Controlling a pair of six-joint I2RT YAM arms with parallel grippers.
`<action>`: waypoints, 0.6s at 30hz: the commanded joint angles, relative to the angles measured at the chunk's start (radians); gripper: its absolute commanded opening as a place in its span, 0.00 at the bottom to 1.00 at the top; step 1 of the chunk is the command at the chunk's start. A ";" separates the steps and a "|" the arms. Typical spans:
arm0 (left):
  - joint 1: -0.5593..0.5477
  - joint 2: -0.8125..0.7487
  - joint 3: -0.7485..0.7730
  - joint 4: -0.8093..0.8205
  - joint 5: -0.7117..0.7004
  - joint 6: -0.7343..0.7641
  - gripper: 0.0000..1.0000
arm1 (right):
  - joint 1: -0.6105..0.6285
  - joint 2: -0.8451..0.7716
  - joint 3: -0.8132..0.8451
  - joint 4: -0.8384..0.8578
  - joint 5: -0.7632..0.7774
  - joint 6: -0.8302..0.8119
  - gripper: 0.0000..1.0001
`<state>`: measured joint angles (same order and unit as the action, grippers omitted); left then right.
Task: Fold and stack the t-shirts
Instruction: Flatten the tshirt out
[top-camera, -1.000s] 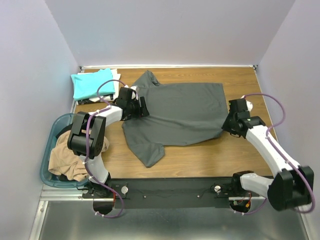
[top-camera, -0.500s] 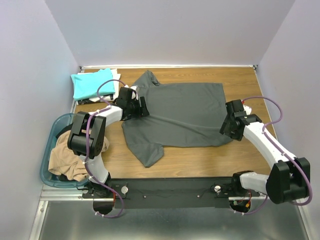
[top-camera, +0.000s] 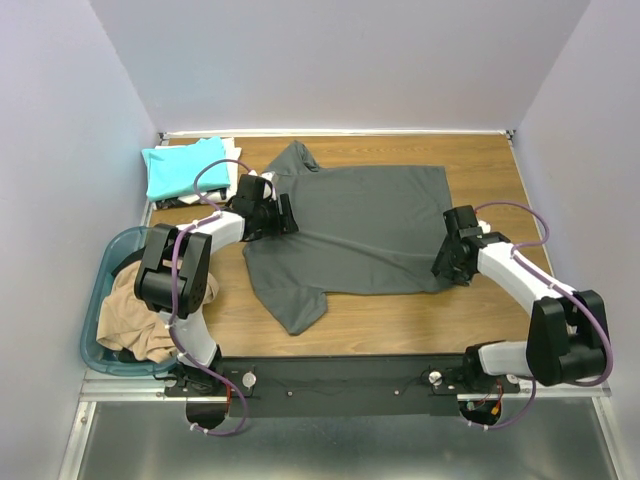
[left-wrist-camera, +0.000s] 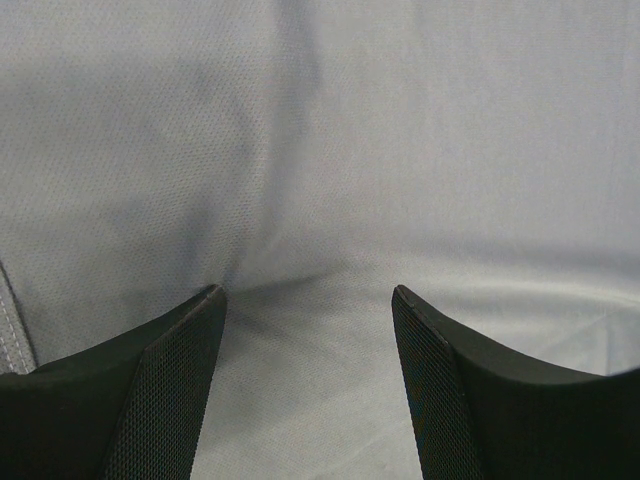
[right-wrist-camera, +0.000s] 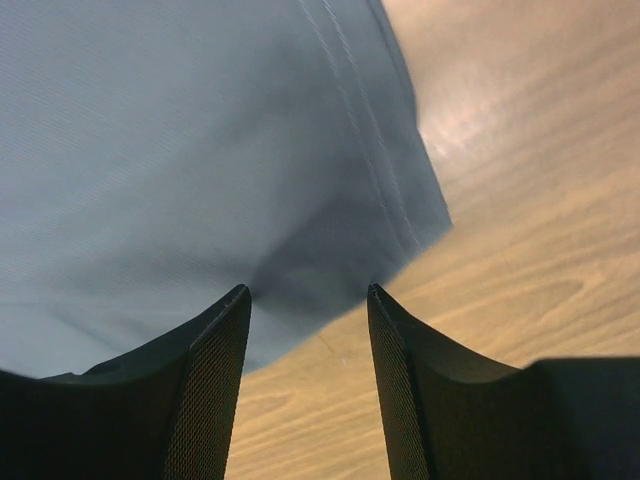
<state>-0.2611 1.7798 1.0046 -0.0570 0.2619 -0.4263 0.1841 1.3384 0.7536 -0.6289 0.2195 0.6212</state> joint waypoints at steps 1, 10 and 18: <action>0.008 -0.034 -0.021 -0.072 -0.020 0.012 0.75 | -0.003 -0.045 -0.052 -0.011 -0.008 0.063 0.58; 0.008 -0.013 -0.031 -0.073 -0.020 0.020 0.76 | -0.002 0.025 -0.056 0.006 0.038 0.080 0.60; 0.010 -0.011 -0.014 -0.084 -0.027 0.024 0.75 | -0.002 0.108 -0.011 0.058 0.060 0.023 0.24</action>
<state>-0.2565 1.7683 0.9997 -0.0849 0.2615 -0.4252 0.1841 1.4078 0.7204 -0.5907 0.2283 0.6735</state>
